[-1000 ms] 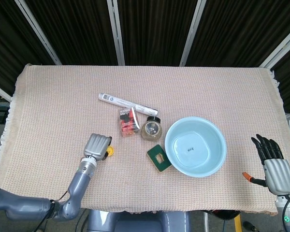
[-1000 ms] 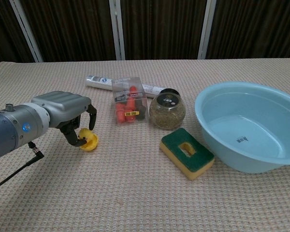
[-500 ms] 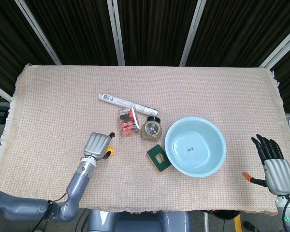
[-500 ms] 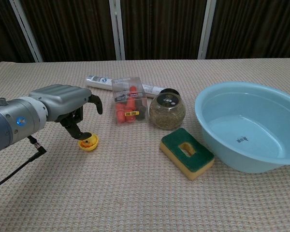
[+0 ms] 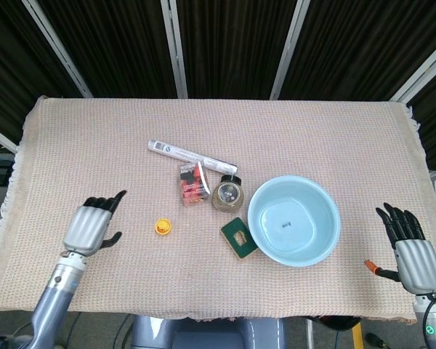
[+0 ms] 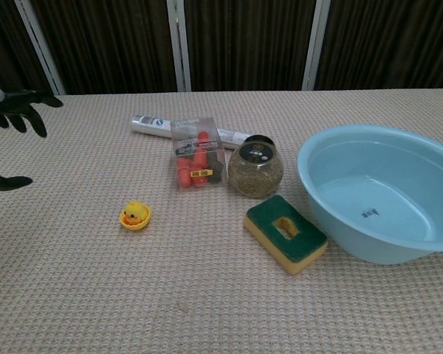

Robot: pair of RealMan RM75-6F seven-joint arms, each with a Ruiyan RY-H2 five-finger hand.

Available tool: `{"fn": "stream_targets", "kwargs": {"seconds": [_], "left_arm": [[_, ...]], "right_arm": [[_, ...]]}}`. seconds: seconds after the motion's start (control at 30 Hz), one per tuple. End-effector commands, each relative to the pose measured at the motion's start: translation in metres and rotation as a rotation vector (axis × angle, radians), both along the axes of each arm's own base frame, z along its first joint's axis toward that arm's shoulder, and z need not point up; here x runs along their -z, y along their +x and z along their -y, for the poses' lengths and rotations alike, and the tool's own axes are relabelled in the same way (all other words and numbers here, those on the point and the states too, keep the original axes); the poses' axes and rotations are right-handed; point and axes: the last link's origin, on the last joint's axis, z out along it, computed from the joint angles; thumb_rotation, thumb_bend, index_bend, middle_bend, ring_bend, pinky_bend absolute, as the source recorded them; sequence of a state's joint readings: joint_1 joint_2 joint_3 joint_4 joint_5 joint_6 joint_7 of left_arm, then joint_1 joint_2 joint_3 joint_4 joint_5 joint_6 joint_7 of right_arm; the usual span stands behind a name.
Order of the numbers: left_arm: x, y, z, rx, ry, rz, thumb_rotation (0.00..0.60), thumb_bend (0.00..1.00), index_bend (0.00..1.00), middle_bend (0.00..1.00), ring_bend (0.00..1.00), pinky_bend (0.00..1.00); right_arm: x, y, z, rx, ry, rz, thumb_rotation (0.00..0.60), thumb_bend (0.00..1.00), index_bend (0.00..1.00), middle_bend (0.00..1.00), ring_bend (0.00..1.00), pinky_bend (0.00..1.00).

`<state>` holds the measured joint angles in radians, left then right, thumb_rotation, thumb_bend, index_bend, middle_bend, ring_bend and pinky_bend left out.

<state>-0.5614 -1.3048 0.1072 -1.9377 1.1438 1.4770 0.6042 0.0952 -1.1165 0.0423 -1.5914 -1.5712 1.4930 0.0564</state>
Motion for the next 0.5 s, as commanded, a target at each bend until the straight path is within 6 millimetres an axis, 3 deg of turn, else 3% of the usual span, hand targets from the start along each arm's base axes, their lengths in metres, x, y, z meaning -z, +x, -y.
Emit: {"fn": "stream_targets", "kwargs": {"seconds": [0.03,0.3,0.5], "left_arm": [[-0.029,-0.023,0.024,-0.032,0.044,0.023,0.6,0.16,0.0,0.0,0.0,0.0],[-0.068,-0.065,0.059,-0.059,0.148,0.024,0.6,0.14,0.0,0.0,0.0,0.0],[-0.082,-0.09,0.085,-0.091,0.16,0.077,0.6,0.14,0.0,0.0,0.0,0.0]], "right_arm": [[0.001,0.0,0.0,0.002,0.001,-0.005,0.6,0.05,0.02,0.0,0.0,0.03],[0.003,0.0,-0.001,0.001,0.003,-0.025,0.6,0.05,0.02,0.0,0.0,0.03],[0.003,0.0,-0.001,-0.001,0.0,-0.041,0.6,0.05,0.02,0.0,0.0,0.03]]}}
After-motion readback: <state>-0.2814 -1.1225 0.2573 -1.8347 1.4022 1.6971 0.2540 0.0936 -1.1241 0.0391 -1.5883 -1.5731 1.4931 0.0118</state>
